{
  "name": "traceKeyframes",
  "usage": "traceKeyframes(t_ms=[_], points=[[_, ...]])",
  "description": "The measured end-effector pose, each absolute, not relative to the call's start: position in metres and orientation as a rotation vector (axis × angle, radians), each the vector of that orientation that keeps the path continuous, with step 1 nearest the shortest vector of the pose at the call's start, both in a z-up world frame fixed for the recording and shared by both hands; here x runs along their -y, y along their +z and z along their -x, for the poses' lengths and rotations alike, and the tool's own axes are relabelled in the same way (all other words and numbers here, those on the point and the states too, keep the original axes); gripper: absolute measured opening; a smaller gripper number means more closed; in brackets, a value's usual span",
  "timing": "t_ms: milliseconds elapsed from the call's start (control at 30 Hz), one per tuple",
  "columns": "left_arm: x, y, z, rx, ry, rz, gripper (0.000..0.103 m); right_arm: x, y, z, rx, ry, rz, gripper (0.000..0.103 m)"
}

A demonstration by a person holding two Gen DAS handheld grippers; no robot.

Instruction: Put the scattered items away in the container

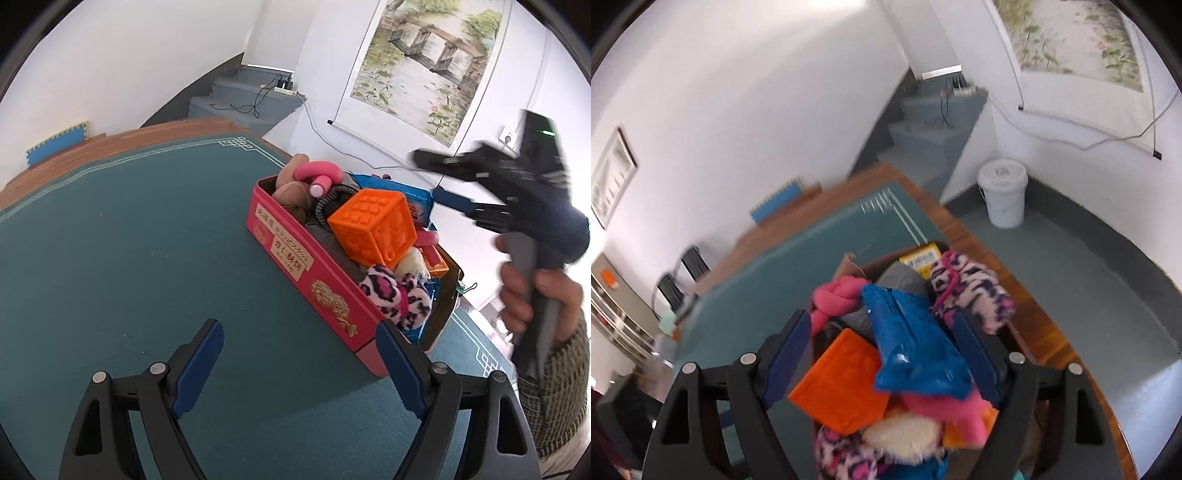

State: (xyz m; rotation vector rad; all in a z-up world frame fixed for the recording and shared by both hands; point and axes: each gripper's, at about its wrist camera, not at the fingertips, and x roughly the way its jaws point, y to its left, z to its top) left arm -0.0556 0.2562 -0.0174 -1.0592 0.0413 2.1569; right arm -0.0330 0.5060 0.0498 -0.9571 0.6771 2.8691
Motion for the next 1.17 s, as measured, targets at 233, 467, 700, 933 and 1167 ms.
traceKeyframes(t_ms=[233,467,700,933,1167], points=[[-0.29,-0.008,0.02,-0.142,2.141,1.064,0.087,-0.509,0.049,-0.057,-0.648,2.879,0.973,0.103],[-0.314,0.011,-0.017,-0.12,2.119,1.035,0.102,-0.501,0.043,-0.13,-0.523,2.879,1.035,0.103],[-0.338,0.011,-0.03,-0.109,2.122,1.073,0.102,-0.479,0.032,-0.148,-0.259,2.865,1.014,0.103],[-0.345,0.002,-0.021,-0.109,2.156,1.138,0.102,-0.49,0.019,-0.135,-0.345,2.861,0.991,0.103],[-0.353,0.001,-0.023,-0.176,2.229,1.03,0.102,-0.493,0.018,-0.128,-0.349,2.868,0.976,0.103]])
